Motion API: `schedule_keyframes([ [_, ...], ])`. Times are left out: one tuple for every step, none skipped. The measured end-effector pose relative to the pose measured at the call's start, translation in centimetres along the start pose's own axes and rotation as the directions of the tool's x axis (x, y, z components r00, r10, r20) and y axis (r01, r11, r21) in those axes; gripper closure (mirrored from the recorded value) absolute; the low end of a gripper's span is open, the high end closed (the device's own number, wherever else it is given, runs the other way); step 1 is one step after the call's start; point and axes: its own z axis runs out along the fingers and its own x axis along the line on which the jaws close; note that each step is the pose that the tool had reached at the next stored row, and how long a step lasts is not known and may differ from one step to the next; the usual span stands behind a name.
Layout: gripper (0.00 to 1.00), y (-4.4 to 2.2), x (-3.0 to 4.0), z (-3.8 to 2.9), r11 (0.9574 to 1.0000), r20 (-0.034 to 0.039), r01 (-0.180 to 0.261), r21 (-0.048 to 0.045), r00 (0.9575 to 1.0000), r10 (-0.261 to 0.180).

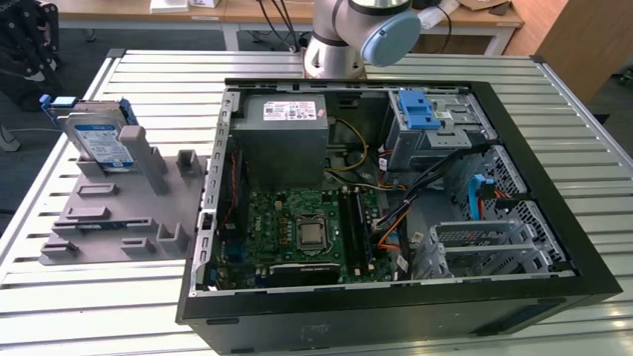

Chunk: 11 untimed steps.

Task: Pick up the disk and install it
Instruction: 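Pick up the disk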

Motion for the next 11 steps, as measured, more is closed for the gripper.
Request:
schedule_keyframes([
  [0.89, 0.0, 0.0, 0.0, 1.0, -0.0003, 0.005, -0.0002, 1.0, -0.005],
  [0.89, 0.0, 0.0, 0.0, 0.9998, -0.0008, 0.018, -0.0004, 0.9998, -0.018],
  [0.89, 0.0, 0.0, 0.01, 0.9994, -0.0013, 0.034, -0.0008, 0.9994, -0.034],
  [0.89, 0.0, 0.0, 0.02, 0.9987, -0.002, 0.051, -0.0011, 0.9987, -0.051],
  [0.89, 0.0, 0.0, 0.02, 0.9977, -0.0028, 0.068, -0.0015, 0.9977, -0.068],
  [0.89, 0.0, 0.0, 0.01, 0.9968, -0.0033, 0.08, -0.0019, 0.9968, -0.08],
  [0.89, 0.0, 0.0, 0.01, 0.9965, -0.0034, 0.083, -0.002, 0.9965, -0.083],
  [0.89, 0.0, 0.0, 0.01, 0.9965, -0.0035, 0.083, -0.0019, 0.9965, -0.083],
  [0.89, 0.0, 0.0, 0.01, 0.9965, -0.0035, 0.084, -0.002, 0.9965, -0.084],
  [0.89, 0.0, 0.0, 0.02, 0.9965, -0.0034, 0.084, -0.0019, 0.9965, -0.084],
  [0.89, 0.0, 0.0, 0.02, 0.9965, -0.0034, 0.084, -0.0019, 0.9965, -0.084],
])
